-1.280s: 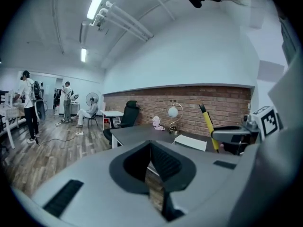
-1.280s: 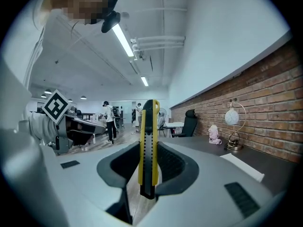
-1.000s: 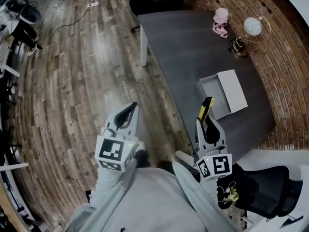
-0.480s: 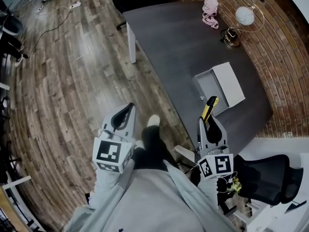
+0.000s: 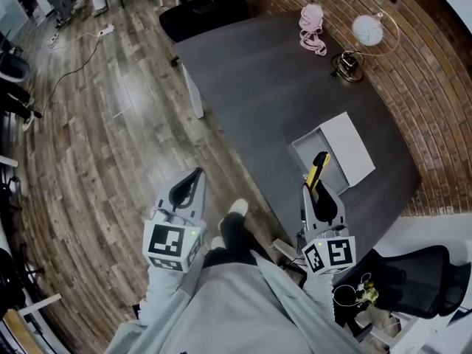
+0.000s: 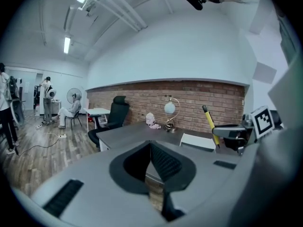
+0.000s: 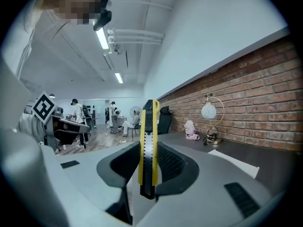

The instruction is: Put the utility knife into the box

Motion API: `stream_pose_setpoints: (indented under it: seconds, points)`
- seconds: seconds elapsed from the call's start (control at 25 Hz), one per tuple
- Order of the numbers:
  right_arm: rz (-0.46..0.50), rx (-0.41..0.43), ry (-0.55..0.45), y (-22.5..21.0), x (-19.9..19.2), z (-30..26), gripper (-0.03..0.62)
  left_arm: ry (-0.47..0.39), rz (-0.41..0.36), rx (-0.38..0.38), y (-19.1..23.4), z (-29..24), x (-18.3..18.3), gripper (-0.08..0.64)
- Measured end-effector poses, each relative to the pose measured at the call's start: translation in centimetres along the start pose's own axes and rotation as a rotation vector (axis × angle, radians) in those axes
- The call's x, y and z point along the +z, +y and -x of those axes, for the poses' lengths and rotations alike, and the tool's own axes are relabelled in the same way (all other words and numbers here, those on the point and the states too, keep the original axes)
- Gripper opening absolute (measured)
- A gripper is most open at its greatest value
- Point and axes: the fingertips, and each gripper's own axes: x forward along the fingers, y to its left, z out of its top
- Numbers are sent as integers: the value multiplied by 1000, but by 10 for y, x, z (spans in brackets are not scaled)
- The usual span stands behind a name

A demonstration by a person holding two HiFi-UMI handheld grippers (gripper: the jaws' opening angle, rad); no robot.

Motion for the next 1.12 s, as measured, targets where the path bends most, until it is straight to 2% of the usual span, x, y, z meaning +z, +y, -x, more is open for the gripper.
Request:
stream_pose_setpoints:
  seconds: [0.4, 0.68, 1.12]
  points:
    - [-28, -167, 7, -94, 14, -33, 127, -2, -67, -167, -29, -123, 57, 20]
    - [-62, -278, 1, -159, 13, -26, 127, 5, -128, -279, -75, -193, 81, 20]
    - [-103, -428, -2, -208, 9, -8, 127, 20, -209, -459, -134, -260, 102, 20]
